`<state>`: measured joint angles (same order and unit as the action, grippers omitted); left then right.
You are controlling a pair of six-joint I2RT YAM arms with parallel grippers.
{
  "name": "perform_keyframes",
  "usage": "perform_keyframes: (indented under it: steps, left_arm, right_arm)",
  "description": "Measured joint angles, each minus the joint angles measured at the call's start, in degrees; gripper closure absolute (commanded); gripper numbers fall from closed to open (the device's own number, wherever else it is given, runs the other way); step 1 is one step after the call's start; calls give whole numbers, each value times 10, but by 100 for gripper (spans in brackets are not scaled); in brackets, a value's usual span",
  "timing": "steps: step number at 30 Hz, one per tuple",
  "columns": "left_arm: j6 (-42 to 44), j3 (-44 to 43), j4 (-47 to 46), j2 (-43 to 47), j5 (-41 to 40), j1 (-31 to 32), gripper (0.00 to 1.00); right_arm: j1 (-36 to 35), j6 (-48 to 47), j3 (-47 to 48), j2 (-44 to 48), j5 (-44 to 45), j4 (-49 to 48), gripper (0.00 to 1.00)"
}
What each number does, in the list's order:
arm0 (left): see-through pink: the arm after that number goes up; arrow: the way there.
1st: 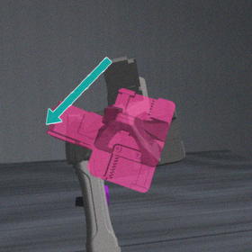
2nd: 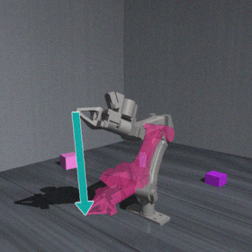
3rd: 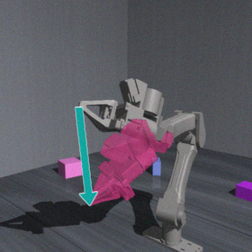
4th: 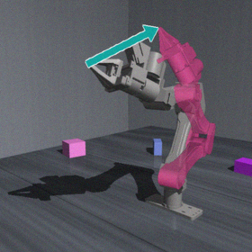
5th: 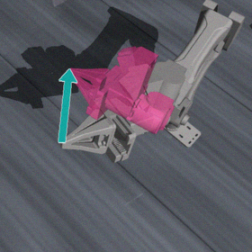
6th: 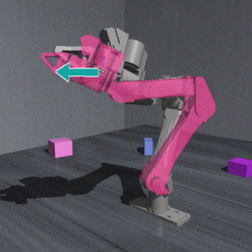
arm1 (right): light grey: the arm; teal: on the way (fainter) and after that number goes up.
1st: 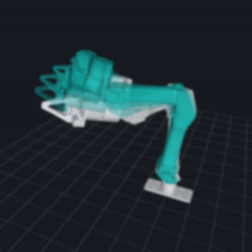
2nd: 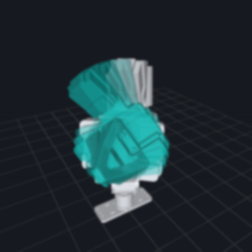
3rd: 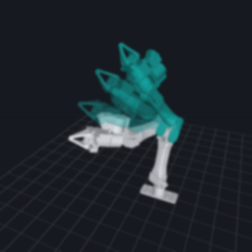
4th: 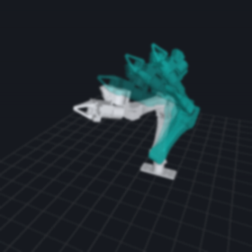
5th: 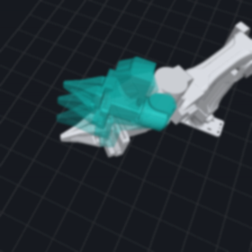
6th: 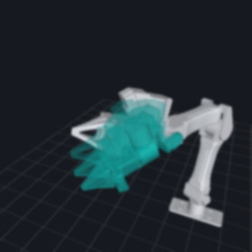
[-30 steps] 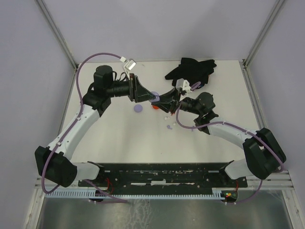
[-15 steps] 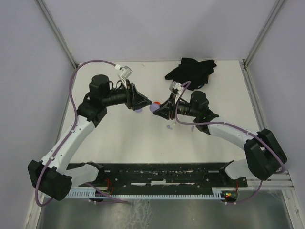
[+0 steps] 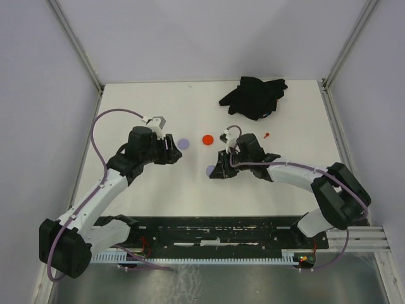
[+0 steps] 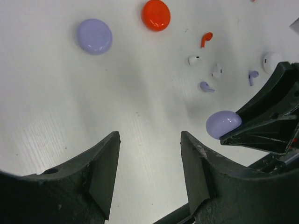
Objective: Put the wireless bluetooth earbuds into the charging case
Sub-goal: Place the charging case at the center of the board.
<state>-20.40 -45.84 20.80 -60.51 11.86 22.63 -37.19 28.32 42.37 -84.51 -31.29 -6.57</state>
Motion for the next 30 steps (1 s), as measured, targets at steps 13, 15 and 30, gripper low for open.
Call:
perform_keyframes:
  steps: [13, 15, 30]
  left_arm:
    - [8, 35, 2, 29, -92, 0, 37]
    - [9, 35, 3, 34, -103, 0, 37]
    - [-20, -6, 78, 48, -199, 0, 12]
  right_arm:
    - [-68, 92, 26, -137, 49, 43, 82]
    - [-68, 103, 30, -142, 54, 44, 74]
    - [-69, 110, 36, -61, 199, 168, 16]
